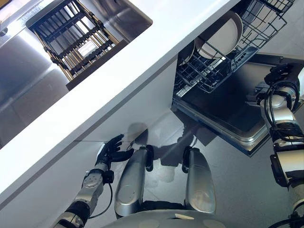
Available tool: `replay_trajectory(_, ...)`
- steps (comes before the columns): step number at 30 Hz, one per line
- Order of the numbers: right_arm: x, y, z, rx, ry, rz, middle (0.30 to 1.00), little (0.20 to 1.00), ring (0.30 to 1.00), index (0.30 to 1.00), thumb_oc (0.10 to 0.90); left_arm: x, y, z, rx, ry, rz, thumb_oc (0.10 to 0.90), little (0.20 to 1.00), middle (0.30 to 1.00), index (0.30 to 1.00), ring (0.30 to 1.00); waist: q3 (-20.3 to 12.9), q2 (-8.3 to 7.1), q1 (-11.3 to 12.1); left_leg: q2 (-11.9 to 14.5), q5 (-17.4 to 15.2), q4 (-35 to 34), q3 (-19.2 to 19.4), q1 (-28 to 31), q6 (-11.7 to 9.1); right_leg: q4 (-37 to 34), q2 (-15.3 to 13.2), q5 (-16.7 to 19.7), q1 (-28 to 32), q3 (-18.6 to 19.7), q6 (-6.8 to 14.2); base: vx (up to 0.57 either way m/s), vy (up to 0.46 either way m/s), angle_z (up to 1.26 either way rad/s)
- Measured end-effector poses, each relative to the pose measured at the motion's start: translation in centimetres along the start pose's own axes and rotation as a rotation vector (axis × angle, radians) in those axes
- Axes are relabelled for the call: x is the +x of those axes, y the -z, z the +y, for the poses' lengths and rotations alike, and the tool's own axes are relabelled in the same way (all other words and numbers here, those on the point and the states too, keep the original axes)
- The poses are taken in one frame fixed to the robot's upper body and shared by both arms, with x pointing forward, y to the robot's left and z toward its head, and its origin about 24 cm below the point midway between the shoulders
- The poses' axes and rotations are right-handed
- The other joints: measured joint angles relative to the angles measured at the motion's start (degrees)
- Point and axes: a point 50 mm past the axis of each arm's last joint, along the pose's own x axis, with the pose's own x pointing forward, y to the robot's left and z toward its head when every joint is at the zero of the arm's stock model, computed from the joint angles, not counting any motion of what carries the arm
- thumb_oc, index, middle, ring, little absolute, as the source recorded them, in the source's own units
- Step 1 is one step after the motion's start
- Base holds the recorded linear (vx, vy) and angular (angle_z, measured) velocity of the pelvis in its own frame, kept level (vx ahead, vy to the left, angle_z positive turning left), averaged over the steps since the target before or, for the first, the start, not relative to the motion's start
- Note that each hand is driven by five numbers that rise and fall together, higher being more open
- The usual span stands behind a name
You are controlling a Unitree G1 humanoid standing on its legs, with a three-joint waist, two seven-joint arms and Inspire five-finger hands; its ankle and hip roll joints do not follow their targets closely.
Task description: Pick up plates and place into dishwasher.
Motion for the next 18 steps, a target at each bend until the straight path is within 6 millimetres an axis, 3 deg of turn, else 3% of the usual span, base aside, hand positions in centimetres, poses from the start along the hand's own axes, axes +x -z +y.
replay_trajectory(11,-0.1,0.8,-0.6,-0.013,0.065,0.011,0.9,0.9,0.9,0.9,0.8,0.0,-0.1,-0.2,-0.007,0.003,-0.016,0.8,0.9,0.9,0.9,0.9,0.0,0.01,0.3,0.0,0.0,0.0,0.0,-0.5,-0.1,0.1,-0.1,0.1,-0.4,-0.1,0.3,-0.01,-0.005,0.0)
replay_trajectory(15,-0.2,3.2,-2.1,0.03,0.174,0.07,0.9,0.9,0.9,0.9,0.8,0.0,0.0,-0.3,-0.01,0.004,-0.014,0.8,0.9,0.9,0.9,0.9,0.0,0.0,0.2,0.0,0.0,-0.2,0.1,0.3,0.1,-0.3,0.0,0.1,0.4,-0.1,0.3,0.0,0.0,0.0)
replay_trajectory(18,-0.6,6.1,-3.8,0.063,0.241,0.144,0.9,0.9,0.9,0.9,0.8,-0.2,0.3,-0.3,-0.012,0.003,-0.007,0.8,0.9,0.9,0.9,0.9,-0.1,-0.12,-0.7,0.2,-0.1,-1.1,0.2,1.5,0.1,-1.5,0.3,0.1,1.7,0.1,0.2,0.01,0.008,-0.05)
